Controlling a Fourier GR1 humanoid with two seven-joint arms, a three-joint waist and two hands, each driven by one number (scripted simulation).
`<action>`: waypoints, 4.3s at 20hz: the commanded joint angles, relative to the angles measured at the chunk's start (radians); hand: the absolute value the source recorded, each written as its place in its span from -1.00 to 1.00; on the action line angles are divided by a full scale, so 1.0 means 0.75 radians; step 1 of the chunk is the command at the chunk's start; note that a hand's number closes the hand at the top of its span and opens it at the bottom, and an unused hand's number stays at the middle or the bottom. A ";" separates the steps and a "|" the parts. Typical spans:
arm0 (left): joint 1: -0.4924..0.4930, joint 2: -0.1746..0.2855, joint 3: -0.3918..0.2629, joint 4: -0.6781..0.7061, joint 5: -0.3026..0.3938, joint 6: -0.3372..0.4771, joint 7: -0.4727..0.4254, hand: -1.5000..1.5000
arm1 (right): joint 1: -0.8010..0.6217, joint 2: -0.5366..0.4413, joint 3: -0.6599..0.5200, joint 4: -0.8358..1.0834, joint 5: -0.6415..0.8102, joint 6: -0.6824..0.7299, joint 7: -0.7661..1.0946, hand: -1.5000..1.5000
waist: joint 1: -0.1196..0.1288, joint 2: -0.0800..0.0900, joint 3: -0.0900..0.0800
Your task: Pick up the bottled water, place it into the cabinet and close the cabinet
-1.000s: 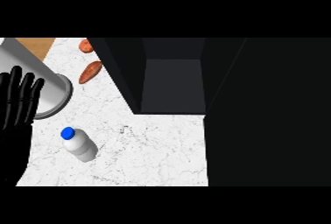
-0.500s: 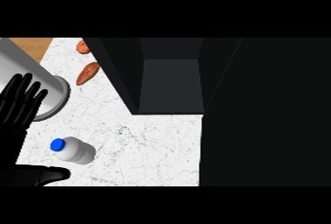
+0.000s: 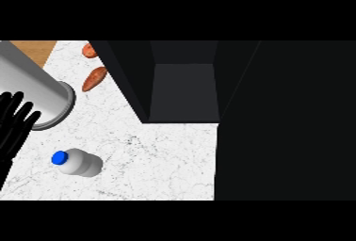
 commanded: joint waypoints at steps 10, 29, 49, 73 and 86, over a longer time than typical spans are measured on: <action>0.090 -0.066 0.017 0.043 -0.138 -0.015 -0.079 -1.00 | 0.341 0.019 0.105 -0.215 0.045 0.060 -0.084 -1.00 | -0.005 0.001 -0.001; 0.071 -0.121 0.143 0.946 -0.269 -0.119 -0.806 -1.00 | 0.635 -0.056 0.047 -0.249 -0.028 0.211 -0.337 -1.00 | -0.017 0.003 -0.002; -0.109 -0.077 0.237 1.846 -0.229 -0.378 -1.430 -1.00 | 0.871 -0.052 0.112 -0.243 0.032 0.293 -0.555 -1.00 | -0.020 0.003 -0.002; -0.416 -0.290 0.235 2.256 -0.148 -0.335 -1.920 1.00 | 0.842 -0.059 0.049 -0.198 0.018 0.319 -0.572 -1.00 | -0.021 0.002 -0.002; -0.474 -0.298 -0.178 2.097 0.188 -0.223 -1.778 1.00 | 0.798 -0.059 0.037 -0.178 -0.013 0.319 -0.531 -1.00 | -0.007 -0.002 0.000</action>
